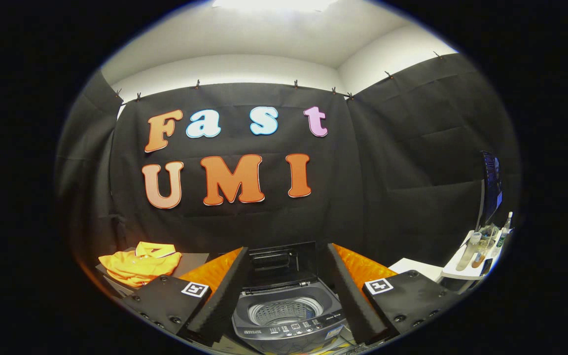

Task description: Put the clothes into the washing machine and then close the washing machine lid.

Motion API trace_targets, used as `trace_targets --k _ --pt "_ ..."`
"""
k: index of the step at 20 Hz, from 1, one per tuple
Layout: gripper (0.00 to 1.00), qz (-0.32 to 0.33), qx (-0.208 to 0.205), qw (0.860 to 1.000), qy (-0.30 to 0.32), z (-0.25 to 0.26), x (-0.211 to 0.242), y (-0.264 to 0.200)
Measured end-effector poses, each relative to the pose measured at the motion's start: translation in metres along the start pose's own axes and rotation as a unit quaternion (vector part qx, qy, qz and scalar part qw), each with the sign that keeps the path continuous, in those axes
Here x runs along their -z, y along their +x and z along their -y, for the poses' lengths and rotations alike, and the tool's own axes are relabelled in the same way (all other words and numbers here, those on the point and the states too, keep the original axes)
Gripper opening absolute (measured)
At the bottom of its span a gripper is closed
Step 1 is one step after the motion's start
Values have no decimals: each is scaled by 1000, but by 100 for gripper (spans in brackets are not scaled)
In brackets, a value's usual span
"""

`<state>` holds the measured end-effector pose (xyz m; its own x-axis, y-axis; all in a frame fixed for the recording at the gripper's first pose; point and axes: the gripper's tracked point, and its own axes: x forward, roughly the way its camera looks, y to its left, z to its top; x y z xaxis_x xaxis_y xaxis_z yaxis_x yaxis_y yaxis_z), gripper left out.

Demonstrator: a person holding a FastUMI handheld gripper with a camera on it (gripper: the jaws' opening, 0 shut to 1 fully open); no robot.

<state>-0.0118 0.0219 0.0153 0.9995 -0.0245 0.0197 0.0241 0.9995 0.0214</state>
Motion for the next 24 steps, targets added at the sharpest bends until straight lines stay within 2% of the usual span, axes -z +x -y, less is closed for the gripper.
trace_targets --k 2,6,8,13,18,20,24 --pt "98 -4 -5 1000 9 -6 3 0" --pt "98 -20 -60 996 64 -44 9 -3" --pt "98 -36 -75 993 79 -51 14 -2" --pt "98 -36 -55 997 49 -49 13 1" --pt "98 -34 -49 997 47 -63 8 8" --pt "98 -40 -59 996 46 -78 9 9" --pt "98 -50 -107 993 30 -132 5 16"
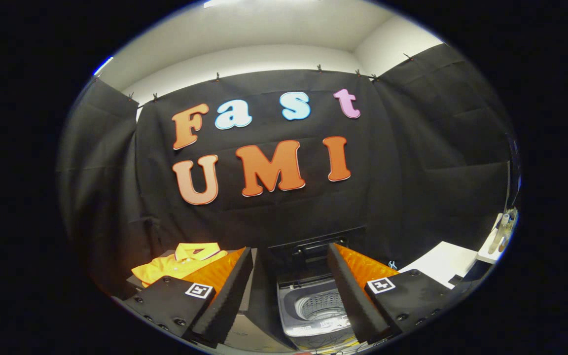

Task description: Put the clothes into the washing machine and then close the washing machine lid.

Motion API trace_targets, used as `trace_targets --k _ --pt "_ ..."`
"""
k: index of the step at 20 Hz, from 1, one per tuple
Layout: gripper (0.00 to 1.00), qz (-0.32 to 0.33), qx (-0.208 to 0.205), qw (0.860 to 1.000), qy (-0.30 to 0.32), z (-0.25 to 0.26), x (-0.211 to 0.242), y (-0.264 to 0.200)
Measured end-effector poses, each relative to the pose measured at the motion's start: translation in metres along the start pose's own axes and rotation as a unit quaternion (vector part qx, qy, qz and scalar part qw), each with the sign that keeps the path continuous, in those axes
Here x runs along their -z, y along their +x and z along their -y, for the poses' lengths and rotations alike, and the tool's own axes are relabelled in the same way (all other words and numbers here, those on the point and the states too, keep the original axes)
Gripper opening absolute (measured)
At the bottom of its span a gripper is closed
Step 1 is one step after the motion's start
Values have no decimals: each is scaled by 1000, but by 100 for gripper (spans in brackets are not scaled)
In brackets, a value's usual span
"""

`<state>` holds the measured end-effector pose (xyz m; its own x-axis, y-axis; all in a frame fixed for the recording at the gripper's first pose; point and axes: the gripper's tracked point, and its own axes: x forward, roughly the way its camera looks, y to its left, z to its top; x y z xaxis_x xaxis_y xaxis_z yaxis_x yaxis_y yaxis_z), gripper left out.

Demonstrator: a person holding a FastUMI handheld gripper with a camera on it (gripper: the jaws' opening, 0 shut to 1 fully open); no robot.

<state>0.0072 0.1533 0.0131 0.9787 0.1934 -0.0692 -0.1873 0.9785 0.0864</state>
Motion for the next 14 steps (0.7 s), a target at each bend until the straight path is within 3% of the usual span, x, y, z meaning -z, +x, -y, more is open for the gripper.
trace_targets --k 7,14 --pt "98 -39 -86 995 -11 -111 3 61" --pt "98 -103 -189 977 -12 -248 50 112"
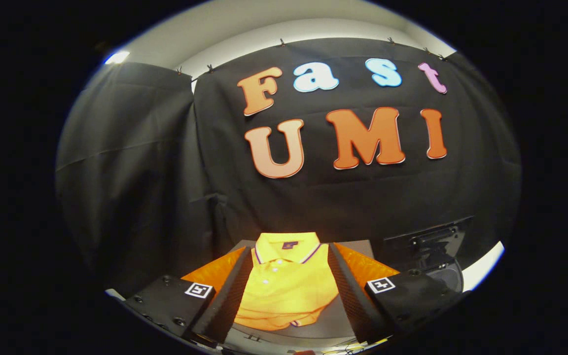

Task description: Put the clothes into the washing machine and then close the washing machine lid.

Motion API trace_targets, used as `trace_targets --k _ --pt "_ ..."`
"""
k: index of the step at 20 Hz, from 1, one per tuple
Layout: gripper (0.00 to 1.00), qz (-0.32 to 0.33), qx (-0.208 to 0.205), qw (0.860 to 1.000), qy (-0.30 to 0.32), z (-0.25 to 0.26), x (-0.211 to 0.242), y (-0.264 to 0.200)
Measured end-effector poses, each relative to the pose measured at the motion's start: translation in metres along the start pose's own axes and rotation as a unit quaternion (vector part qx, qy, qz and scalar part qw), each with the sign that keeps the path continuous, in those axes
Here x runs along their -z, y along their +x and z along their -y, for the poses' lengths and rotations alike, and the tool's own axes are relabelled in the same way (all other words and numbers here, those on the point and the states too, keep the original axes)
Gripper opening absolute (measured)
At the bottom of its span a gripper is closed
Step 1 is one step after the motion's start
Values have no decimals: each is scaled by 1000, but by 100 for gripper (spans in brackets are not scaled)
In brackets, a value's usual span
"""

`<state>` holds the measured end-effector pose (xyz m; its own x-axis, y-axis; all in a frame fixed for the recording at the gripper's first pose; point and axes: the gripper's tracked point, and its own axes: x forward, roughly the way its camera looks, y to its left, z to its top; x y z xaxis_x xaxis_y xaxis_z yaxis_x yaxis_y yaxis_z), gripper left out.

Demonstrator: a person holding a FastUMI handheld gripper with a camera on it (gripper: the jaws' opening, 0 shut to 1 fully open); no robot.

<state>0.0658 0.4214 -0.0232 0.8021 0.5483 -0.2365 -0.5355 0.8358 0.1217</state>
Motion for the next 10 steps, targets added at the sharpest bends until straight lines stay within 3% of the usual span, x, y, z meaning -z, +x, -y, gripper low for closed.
trace_targets --k 3,10 --pt "98 -38 -6 999 5 -15 32 46" --pt "98 -129 47 990 -24 -10 103 106"
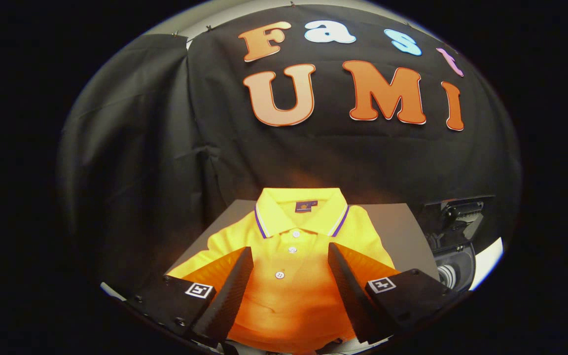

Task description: Put the clothes into the washing machine and then close the washing machine lid.

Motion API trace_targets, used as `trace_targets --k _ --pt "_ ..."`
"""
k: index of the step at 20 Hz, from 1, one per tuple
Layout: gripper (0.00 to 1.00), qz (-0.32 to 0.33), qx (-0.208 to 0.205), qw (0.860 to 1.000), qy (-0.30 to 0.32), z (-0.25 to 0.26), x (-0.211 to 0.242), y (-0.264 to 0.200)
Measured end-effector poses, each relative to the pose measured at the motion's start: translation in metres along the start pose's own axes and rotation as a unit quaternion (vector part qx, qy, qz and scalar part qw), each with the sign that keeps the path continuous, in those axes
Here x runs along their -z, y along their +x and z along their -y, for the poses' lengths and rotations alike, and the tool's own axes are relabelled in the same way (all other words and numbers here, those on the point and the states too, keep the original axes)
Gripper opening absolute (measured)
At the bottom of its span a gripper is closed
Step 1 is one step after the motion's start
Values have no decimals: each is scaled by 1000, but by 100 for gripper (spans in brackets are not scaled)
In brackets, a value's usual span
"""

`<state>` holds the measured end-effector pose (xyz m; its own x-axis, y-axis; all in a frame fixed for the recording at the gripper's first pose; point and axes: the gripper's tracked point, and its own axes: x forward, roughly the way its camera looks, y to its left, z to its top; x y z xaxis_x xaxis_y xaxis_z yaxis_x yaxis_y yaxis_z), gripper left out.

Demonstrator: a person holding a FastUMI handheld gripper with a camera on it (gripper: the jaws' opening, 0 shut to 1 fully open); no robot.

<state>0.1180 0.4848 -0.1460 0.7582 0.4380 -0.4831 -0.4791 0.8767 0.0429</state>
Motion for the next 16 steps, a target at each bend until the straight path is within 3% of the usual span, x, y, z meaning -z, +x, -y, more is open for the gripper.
trace_targets --k 6,12,16 --pt "98 -18 21 998 -56 -3 18 16" --pt "98 -32 -7 999 -22 0 25 21" --pt "94 -46 -9 998 -38 0 26 20"
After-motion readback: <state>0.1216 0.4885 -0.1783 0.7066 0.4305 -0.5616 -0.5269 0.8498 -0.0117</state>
